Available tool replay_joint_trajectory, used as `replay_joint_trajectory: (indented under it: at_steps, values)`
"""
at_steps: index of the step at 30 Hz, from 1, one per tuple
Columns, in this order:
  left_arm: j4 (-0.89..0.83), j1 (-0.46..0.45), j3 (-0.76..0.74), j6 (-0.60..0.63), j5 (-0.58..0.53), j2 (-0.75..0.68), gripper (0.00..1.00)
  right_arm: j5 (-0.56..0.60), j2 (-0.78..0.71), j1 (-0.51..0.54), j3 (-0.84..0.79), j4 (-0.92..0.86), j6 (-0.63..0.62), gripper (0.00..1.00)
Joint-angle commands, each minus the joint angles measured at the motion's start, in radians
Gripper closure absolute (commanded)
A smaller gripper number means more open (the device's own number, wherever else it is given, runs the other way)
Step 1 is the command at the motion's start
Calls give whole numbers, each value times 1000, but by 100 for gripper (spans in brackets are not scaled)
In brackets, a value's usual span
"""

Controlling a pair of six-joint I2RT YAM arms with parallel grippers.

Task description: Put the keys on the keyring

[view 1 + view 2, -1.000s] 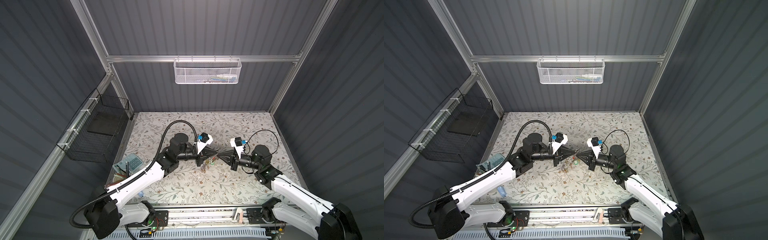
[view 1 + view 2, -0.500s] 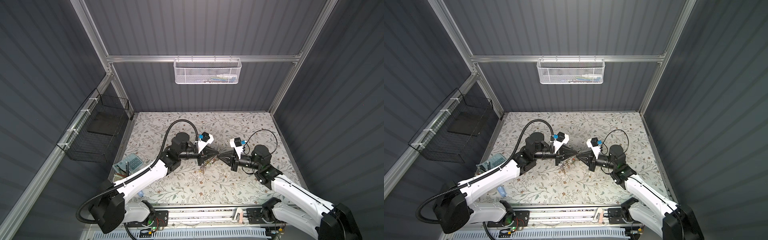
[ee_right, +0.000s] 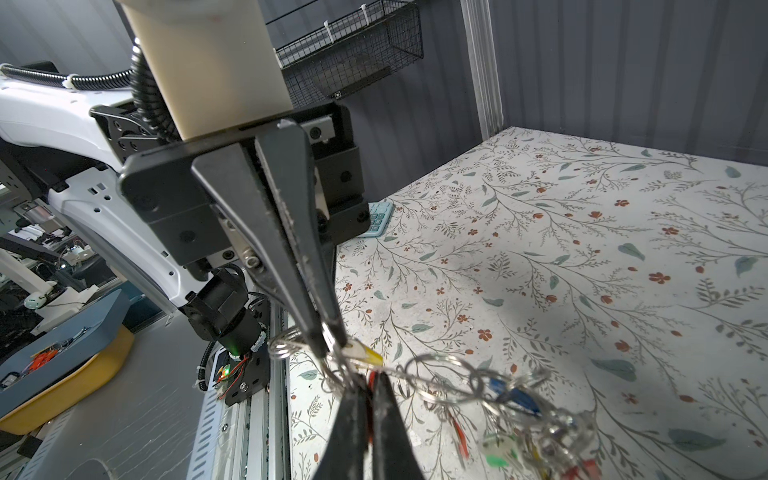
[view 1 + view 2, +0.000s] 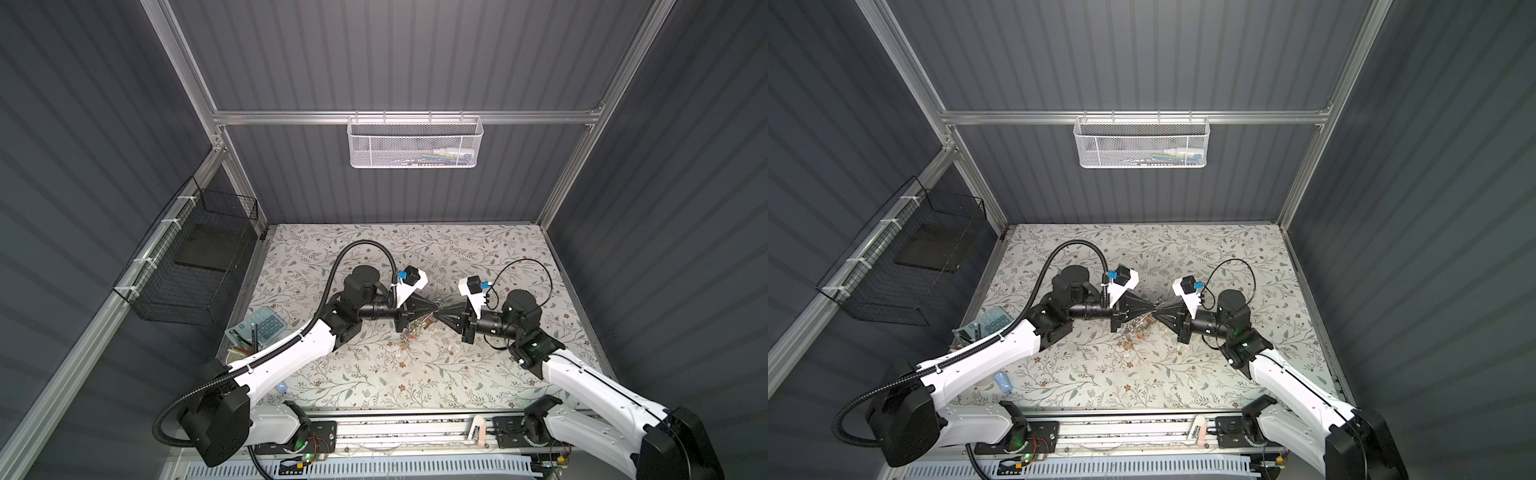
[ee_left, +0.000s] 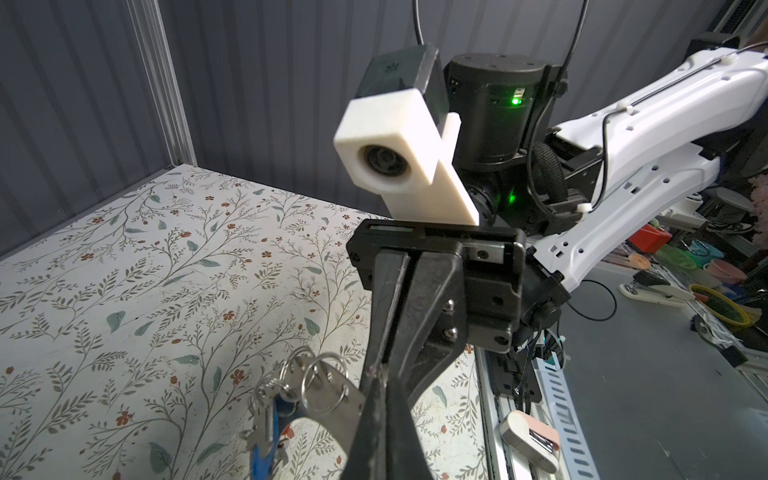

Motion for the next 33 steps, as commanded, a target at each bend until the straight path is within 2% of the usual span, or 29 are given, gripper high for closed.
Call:
replay_joint_trajectory:
  at_steps: [1, 11, 33]
  values:
    - [-12, -15, -3, 20, 54, -30, 100, 30, -16, 0, 16, 49, 8, 100]
    - [-24, -4, -3, 20, 53, -29, 100, 24, -34, -13, 9, 60, 23, 100]
    - [-180, 19, 18, 139, -48, -119, 100, 7, -22, -18, 16, 48, 24, 100]
